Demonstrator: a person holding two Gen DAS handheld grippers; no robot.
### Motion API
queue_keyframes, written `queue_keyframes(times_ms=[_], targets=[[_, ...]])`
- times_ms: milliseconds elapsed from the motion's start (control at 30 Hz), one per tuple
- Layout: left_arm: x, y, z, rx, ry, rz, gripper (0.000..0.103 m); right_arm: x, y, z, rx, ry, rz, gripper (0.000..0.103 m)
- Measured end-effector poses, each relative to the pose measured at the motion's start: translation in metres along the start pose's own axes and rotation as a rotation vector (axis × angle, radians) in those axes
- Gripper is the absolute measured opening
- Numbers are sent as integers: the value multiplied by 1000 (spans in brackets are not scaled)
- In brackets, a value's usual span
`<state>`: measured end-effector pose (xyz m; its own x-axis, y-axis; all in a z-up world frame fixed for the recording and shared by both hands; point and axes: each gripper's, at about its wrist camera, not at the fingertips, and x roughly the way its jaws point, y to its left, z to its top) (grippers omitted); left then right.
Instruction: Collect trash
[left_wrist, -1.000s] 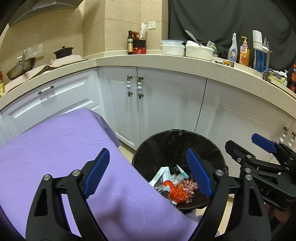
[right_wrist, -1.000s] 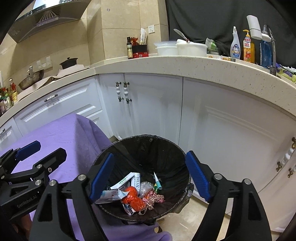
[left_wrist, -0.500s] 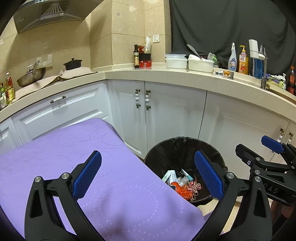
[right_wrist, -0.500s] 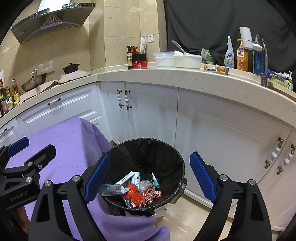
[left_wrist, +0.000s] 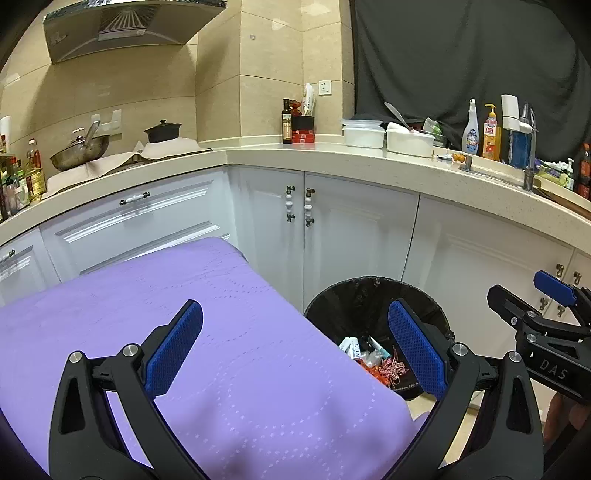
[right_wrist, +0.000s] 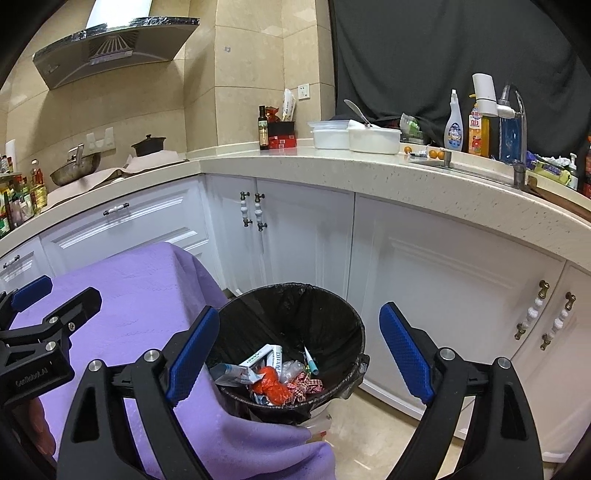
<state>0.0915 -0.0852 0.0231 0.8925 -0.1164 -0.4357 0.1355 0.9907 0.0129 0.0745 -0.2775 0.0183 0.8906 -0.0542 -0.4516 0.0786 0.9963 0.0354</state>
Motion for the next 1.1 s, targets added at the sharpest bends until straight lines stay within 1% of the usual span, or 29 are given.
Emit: queue_keyframes(times_ms=[433,1100], targets=[[-10,4,-3,-3,-7,-3,98,-9,1,-2,-4,-10,-9,86],[-12,6,-2,-11,-5,-1,98,-10,0,-2,-6,-10,-8,86]])
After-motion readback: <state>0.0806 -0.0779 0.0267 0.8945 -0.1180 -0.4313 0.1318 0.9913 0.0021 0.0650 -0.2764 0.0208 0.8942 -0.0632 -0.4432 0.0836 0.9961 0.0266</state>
